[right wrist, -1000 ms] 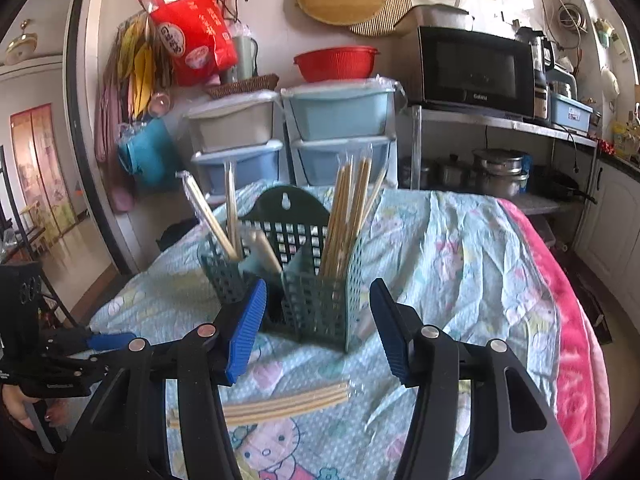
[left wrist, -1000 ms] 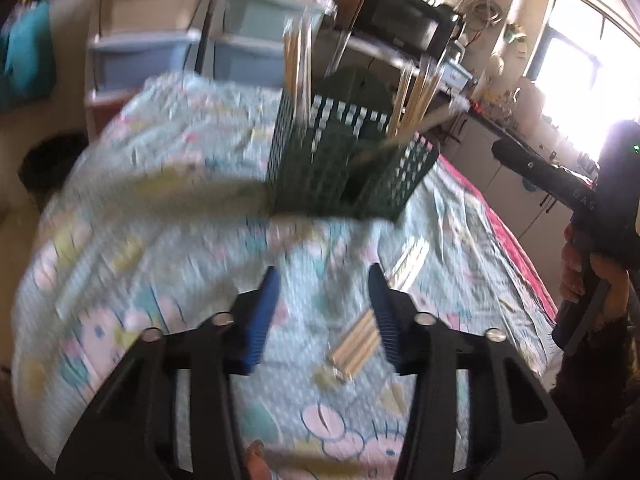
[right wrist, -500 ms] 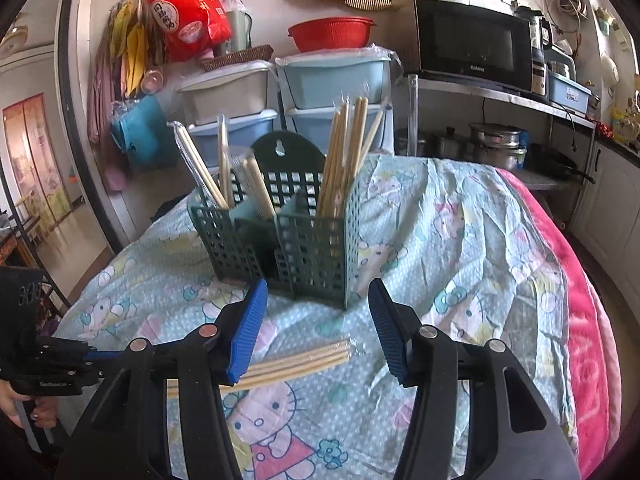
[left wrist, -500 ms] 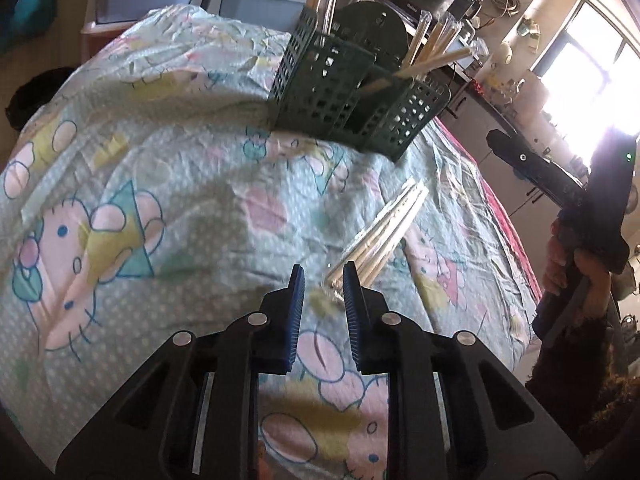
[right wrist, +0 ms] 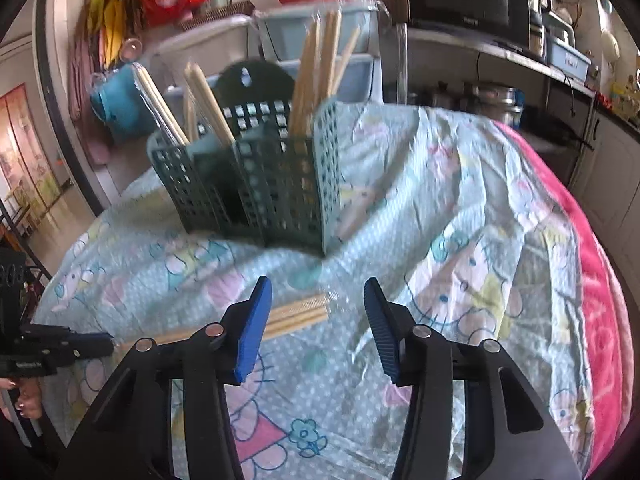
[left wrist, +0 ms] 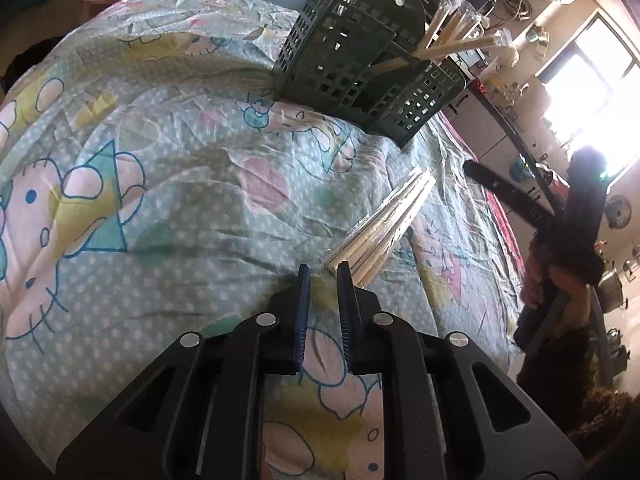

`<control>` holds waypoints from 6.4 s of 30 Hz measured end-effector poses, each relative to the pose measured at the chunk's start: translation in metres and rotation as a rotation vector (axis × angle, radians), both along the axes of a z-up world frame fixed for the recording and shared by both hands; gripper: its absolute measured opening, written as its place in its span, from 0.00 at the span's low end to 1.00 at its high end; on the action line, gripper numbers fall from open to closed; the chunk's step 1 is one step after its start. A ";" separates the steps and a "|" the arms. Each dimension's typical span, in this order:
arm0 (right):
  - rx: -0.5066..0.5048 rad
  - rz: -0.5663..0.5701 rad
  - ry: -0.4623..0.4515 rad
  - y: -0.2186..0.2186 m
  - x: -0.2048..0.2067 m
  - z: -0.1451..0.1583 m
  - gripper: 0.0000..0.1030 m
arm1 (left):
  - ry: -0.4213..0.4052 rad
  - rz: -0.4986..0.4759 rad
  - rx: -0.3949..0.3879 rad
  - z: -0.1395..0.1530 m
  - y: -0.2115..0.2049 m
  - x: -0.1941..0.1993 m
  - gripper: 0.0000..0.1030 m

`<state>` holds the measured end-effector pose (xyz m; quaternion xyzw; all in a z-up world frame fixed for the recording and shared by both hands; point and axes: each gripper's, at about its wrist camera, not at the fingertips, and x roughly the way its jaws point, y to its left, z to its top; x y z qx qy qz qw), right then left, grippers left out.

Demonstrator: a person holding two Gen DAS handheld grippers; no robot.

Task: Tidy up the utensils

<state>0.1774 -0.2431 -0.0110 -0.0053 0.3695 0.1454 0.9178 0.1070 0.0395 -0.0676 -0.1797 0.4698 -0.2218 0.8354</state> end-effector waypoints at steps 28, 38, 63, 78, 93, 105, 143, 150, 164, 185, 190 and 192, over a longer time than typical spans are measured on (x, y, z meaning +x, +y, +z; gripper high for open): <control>0.132 -0.011 0.141 -0.015 0.026 -0.031 0.02 | 0.022 0.028 -0.082 -0.011 0.012 0.022 0.00; 0.160 -0.002 -0.017 -0.021 0.004 0.028 0.01 | -0.073 0.034 -0.114 0.021 0.020 0.012 0.00; 0.173 0.094 -0.326 -0.005 -0.033 0.143 0.01 | -0.367 -0.015 -0.173 0.149 0.008 0.017 0.00; 0.161 0.099 -0.436 -0.006 -0.038 0.185 0.01 | -0.526 -0.055 -0.154 0.221 -0.007 0.024 0.00; 0.153 0.083 -0.572 -0.011 -0.040 0.234 0.01 | -0.653 -0.039 -0.185 0.286 -0.020 0.047 0.00; 0.184 0.096 -0.624 -0.014 -0.020 0.257 0.01 | -0.678 -0.008 -0.148 0.309 -0.037 0.082 0.00; 0.102 0.110 -0.369 0.025 0.062 0.181 0.01 | -0.534 -0.021 -0.100 0.223 -0.069 0.146 0.00; 0.112 0.090 -0.333 0.024 0.070 0.167 0.02 | -0.486 -0.013 -0.076 0.204 -0.065 0.151 0.00; 0.092 0.067 -0.369 0.014 0.052 0.165 0.38 | -0.465 0.077 -0.063 0.193 -0.031 0.133 0.51; 0.076 0.033 -0.507 0.004 -0.017 0.173 0.77 | -0.530 0.209 -0.064 0.207 0.021 0.062 0.90; 0.070 0.019 -0.506 0.006 -0.033 0.161 0.84 | -0.538 0.202 -0.026 0.199 0.021 0.044 0.90; 0.071 0.014 -0.501 0.008 -0.036 0.156 0.85 | -0.541 0.209 -0.004 0.196 0.021 0.037 0.90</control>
